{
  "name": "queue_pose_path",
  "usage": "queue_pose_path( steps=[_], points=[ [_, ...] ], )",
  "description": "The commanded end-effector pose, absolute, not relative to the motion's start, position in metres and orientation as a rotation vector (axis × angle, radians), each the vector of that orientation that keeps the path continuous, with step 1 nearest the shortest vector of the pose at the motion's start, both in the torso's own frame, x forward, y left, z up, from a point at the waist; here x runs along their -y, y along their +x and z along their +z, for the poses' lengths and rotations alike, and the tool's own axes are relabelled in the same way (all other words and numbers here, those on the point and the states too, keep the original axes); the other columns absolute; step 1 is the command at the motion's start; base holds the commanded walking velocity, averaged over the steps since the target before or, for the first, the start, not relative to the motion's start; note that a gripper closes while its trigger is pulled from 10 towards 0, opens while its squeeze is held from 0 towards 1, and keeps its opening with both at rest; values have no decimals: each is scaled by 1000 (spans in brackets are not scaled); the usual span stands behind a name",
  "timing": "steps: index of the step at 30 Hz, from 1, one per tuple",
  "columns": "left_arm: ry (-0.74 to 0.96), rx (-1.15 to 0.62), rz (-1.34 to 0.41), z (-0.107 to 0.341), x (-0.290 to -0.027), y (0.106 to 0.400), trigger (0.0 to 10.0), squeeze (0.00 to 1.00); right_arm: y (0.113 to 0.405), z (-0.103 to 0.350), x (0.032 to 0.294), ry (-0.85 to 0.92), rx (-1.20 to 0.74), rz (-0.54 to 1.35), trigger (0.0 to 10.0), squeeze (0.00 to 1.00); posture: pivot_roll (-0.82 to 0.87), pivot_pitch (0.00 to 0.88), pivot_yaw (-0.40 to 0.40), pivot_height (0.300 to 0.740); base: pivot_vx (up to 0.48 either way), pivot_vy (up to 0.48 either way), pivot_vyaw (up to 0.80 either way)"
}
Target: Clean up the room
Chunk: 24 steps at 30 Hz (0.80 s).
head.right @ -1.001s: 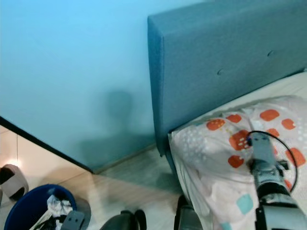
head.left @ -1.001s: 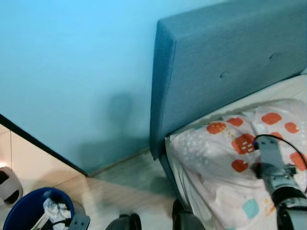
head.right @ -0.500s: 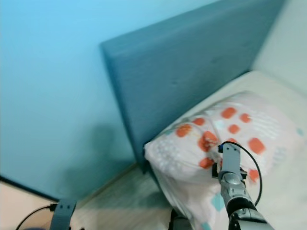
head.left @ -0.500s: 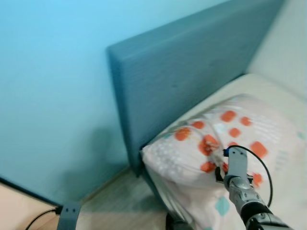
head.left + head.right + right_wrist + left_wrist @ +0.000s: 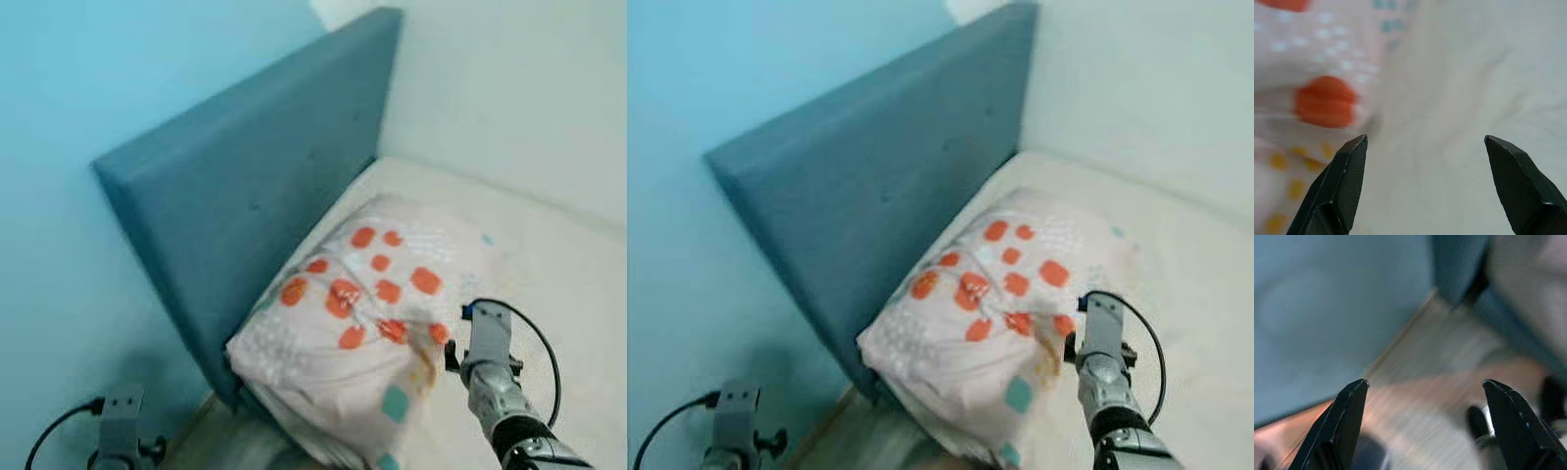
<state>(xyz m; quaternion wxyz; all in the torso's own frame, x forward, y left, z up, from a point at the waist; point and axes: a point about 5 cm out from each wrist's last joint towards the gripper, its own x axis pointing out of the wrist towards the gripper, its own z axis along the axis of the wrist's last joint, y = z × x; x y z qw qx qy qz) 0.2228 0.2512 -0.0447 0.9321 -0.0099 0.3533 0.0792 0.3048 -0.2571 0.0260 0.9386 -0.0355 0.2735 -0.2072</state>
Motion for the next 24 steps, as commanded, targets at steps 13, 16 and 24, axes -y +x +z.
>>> queue_pose_path(
  steps=[13,16,24],
  points=[
    [-288,-519,-270,-19,-214,255,10000,0,275,-26,186,-98,-756,-177,10000,0,-3,89,12,735,0,0,-750],
    [-279,-483,-254,-13,-215,262,10000,0,266,-33,188,-123,-793,-165,10000,0,-5,88,11,735,0,0,-750],
    [-90,-425,29,4,-240,281,10000,0,236,-56,189,-179,-916,-91,10000,0,-13,88,7,735,0,0,-750]
  ],
)
